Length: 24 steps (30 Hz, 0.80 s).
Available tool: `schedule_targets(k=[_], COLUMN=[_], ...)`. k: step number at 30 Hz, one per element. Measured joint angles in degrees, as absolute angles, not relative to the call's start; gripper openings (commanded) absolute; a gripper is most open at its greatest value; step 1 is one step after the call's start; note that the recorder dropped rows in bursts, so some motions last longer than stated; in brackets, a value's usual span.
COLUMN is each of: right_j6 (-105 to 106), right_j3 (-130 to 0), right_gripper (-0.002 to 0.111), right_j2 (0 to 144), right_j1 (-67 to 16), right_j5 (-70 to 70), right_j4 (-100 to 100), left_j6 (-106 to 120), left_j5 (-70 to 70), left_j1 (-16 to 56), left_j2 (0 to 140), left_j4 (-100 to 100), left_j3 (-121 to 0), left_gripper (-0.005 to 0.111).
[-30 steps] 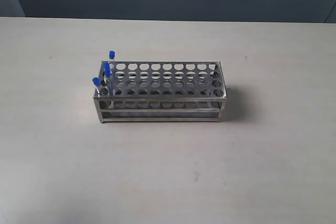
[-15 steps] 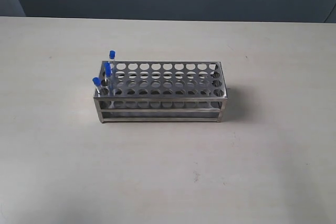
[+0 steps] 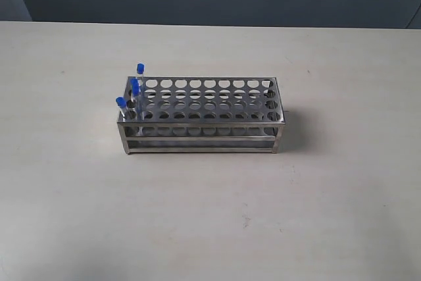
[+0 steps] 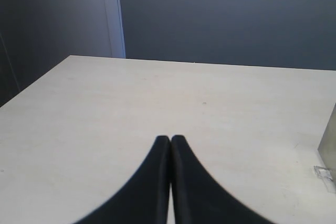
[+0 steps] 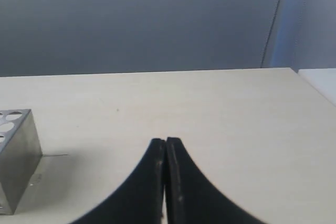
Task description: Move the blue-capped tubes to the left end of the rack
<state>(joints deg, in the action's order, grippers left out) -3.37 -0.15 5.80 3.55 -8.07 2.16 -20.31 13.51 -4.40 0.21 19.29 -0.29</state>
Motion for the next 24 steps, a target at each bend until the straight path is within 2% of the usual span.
schedule_targets(k=[8, 24], right_j6=[3.2, 0.0], right_j3=[-0.1, -0.1], right_gripper=[0.0, 0.0], right_j2=[3.7, 3.7], right_j1=[10.9, 11.7], right_j5=[-13.3, -17.4], right_j4=[-3.8, -1.1], left_j6=[-20.3, -20.3], left_j5=[13.5, 13.5], left_j1=[-4.4, -4.4], left_j2=[0.2, 0.2], left_j4=[19.3, 19.3], left_j3=[-0.3, -0.3], left_gripper=[0.0, 0.0])
